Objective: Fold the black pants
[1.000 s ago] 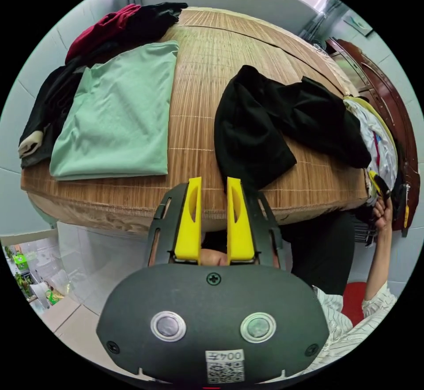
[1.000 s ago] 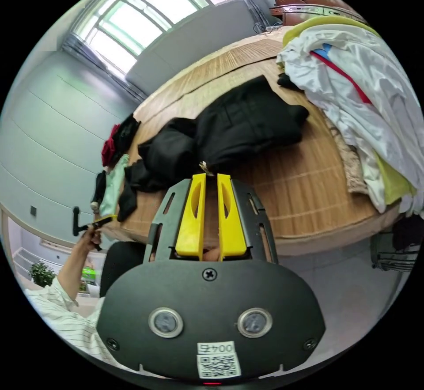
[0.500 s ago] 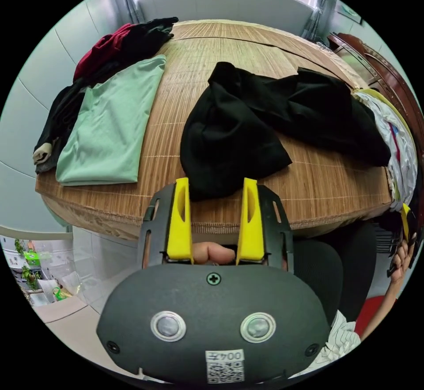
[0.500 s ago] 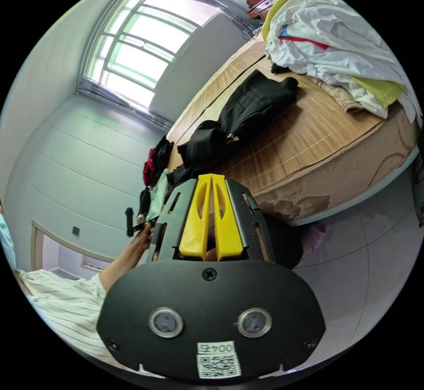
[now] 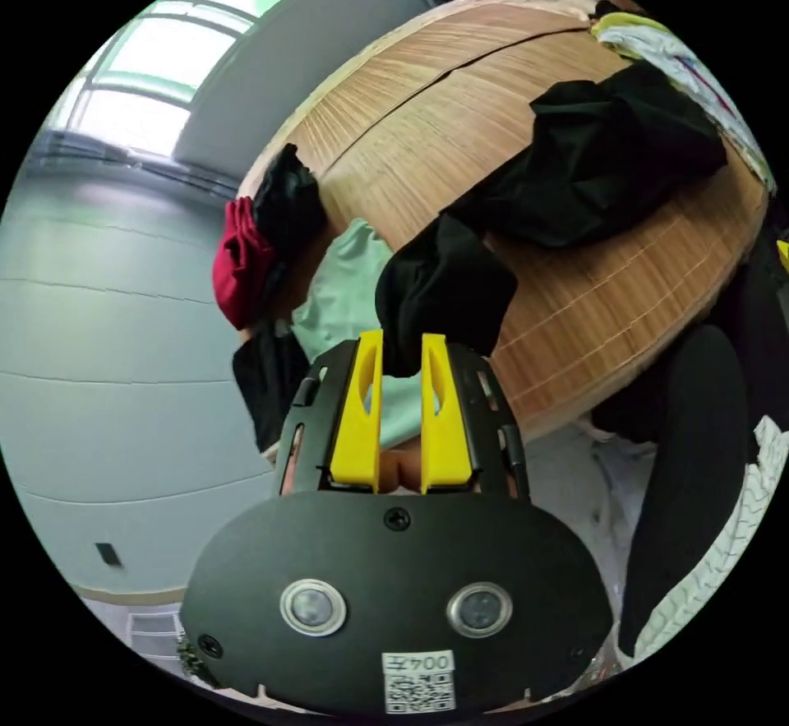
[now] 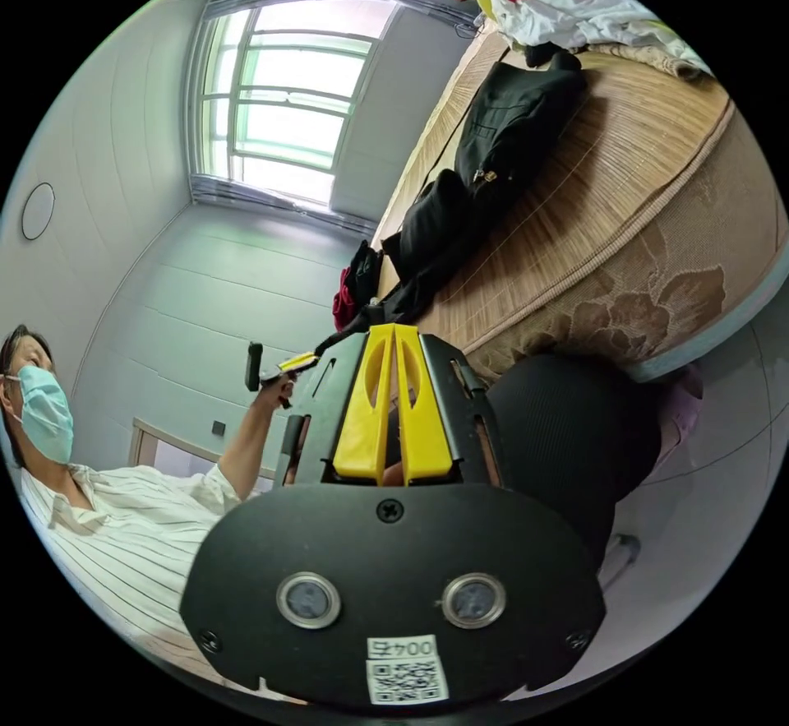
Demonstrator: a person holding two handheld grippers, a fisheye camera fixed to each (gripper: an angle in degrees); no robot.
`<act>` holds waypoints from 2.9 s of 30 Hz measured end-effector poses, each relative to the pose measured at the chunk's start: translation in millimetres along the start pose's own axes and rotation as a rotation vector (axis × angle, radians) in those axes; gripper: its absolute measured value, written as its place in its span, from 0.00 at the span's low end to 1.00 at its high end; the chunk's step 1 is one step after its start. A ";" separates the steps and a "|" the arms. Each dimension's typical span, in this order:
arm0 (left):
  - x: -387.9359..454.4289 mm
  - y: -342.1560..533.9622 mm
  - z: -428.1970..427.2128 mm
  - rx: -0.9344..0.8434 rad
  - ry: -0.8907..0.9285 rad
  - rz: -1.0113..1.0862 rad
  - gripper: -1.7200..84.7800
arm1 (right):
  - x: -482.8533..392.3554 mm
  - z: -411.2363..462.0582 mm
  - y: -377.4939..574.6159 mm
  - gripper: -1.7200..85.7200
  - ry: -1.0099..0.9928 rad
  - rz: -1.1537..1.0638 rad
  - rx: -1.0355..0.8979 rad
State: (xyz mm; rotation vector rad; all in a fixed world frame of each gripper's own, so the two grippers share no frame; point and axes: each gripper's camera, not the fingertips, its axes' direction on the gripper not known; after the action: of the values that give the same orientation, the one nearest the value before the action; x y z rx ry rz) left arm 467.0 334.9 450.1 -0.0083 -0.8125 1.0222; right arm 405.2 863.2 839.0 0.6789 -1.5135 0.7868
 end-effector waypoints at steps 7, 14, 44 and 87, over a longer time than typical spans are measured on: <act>-21.9 -40.0 143.2 -0.379 -0.750 0.233 0.17 | -44.0 10.0 6.3 0.01 0.002 -0.029 -0.005; -32.0 41.3 167.1 -0.153 0.030 -0.299 0.18 | -81.5 17.0 9.6 0.01 -0.027 -0.054 -0.031; 138.3 385.4 578.0 0.232 1.296 -1.466 0.12 | -132.0 59.9 30.3 0.01 -0.056 -0.045 -0.067; 259.7 486.8 518.6 0.230 1.095 -1.537 0.05 | -42.4 26.3 -121.6 0.12 0.262 0.228 0.147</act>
State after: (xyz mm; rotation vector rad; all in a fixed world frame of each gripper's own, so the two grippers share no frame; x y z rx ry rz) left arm -144.7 615.2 797.5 0.2069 0.4004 -0.4284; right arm 490.3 768.4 806.8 0.4926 -1.3153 1.1247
